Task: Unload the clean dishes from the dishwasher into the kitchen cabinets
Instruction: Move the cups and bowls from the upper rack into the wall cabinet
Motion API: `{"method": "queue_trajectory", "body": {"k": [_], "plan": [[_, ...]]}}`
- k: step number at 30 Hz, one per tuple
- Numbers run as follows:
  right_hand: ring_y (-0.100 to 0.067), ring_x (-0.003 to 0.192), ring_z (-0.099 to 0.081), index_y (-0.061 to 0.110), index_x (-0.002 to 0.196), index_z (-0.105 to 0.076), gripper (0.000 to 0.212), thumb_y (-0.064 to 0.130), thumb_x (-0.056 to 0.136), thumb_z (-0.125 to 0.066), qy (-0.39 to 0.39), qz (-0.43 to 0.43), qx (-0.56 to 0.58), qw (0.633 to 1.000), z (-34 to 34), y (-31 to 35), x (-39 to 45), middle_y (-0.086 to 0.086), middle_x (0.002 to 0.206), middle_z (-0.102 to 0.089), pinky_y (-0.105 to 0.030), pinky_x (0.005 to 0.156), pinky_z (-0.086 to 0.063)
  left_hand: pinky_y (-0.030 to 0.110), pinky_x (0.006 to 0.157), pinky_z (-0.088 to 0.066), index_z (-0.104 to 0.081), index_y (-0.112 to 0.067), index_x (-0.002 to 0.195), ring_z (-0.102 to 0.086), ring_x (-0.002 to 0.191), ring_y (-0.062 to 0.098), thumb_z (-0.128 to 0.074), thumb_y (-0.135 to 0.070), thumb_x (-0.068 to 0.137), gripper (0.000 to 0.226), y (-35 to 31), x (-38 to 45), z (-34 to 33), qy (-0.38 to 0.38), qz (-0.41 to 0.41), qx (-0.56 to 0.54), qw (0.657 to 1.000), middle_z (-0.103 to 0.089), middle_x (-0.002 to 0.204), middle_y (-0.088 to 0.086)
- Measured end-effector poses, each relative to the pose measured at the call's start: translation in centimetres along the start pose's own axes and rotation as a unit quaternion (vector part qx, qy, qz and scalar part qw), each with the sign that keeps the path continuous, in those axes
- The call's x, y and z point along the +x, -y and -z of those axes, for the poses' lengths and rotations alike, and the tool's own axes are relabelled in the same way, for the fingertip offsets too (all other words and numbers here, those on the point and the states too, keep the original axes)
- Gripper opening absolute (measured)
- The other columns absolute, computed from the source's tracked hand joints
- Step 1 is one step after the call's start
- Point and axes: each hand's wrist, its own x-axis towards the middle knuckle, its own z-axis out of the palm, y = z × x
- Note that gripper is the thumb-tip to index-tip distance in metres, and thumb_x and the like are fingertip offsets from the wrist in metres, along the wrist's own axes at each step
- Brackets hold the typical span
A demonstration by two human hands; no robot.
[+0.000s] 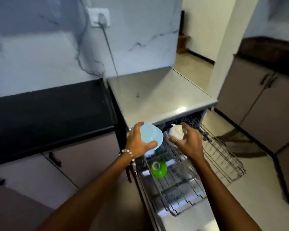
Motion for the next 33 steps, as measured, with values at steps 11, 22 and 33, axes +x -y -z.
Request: {"method": "queue_trajectory", "body": {"k": [11, 22, 33], "plan": [[-0.026, 0.094, -0.06, 0.021, 0.121, -0.047, 0.077, 0.045, 0.058, -0.085, 0.013, 0.207, 0.124, 0.97, -1.4, 24.9, 7.4, -0.008, 0.103, -0.065, -0.031, 0.077, -0.048, 0.024, 0.082, -0.041, -0.033, -0.018, 0.137, -0.048, 0.099, 0.019, -0.081, -0.035, 0.069, 0.085, -2.6, 0.8, 27.5, -0.245, -0.038, -0.109, 0.963, -0.045, 0.112, -0.001], [-0.017, 0.082, -0.059, 0.019, 0.099, -0.062, 0.056, 0.049, 0.058, -0.085, -0.05, 0.349, 0.188, 0.917, -6.2, 51.4, 17.6, 0.002, 0.086, -0.065, -0.021, 0.067, -0.045, 0.025, 0.077, -0.046, -0.049, -0.016, 0.13, -0.054, 0.096, 0.017, -0.08, -0.041, 0.069, 0.072, -3.5, 6.7, 54.9, -0.41, -0.134, -0.055, 0.9, -0.055, 0.108, -0.002], [-0.018, 0.072, -0.058, 0.015, 0.096, -0.065, 0.055, 0.046, 0.056, -0.087, -0.09, 0.34, 0.223, 0.909, -8.3, 67.1, 28.9, -0.006, 0.086, -0.067, -0.018, 0.052, -0.038, 0.044, 0.097, -0.048, -0.027, -0.018, 0.143, -0.049, 0.118, 0.036, -0.069, -0.062, 0.069, 0.095, -5.9, 17.1, 71.3, -0.444, -0.135, 0.106, 0.879, -0.047, 0.135, 0.014]]}}
